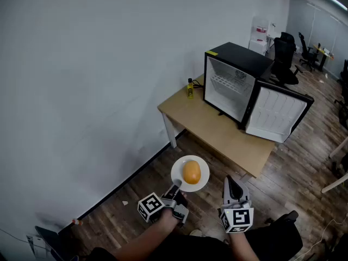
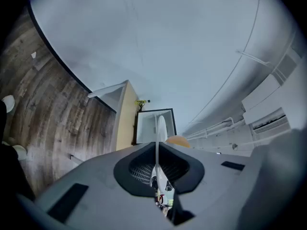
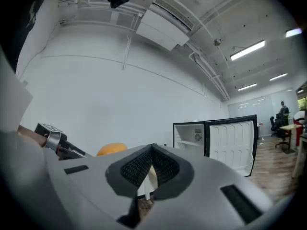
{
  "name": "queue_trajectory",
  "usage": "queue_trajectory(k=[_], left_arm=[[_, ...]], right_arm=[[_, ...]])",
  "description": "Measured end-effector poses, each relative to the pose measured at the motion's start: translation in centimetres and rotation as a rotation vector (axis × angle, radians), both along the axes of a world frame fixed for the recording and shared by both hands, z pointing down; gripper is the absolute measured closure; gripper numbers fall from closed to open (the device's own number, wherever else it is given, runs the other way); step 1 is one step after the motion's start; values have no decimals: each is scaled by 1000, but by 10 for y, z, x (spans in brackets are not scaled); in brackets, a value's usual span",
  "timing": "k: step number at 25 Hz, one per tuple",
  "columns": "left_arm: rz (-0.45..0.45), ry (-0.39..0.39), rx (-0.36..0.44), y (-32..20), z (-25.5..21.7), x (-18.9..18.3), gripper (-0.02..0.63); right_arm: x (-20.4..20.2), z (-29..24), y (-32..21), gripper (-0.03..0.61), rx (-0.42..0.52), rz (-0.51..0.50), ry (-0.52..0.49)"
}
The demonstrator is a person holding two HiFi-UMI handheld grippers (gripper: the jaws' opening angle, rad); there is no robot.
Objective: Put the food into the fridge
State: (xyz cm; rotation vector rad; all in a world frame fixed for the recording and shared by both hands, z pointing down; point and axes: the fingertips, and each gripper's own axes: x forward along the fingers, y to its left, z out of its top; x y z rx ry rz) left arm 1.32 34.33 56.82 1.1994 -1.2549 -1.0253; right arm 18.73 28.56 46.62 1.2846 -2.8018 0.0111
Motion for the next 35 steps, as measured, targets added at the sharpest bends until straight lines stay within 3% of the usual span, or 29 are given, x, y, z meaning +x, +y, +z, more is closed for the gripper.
queue_trajectory(k=[9, 20, 28, 35], left_arm=[[-18, 4, 12, 13, 0, 15, 591], [1, 25, -8, 19, 13, 18, 591], [40, 68, -2, -7, 13, 6, 591], [57, 52, -16, -51, 20, -23, 591]], right_arm=[[17, 9, 12, 518, -9, -19, -30], [15, 27, 15, 518, -16, -4, 24], [1, 31, -12, 518, -39, 26, 53], [-29, 34, -56, 518, -45, 31, 54]])
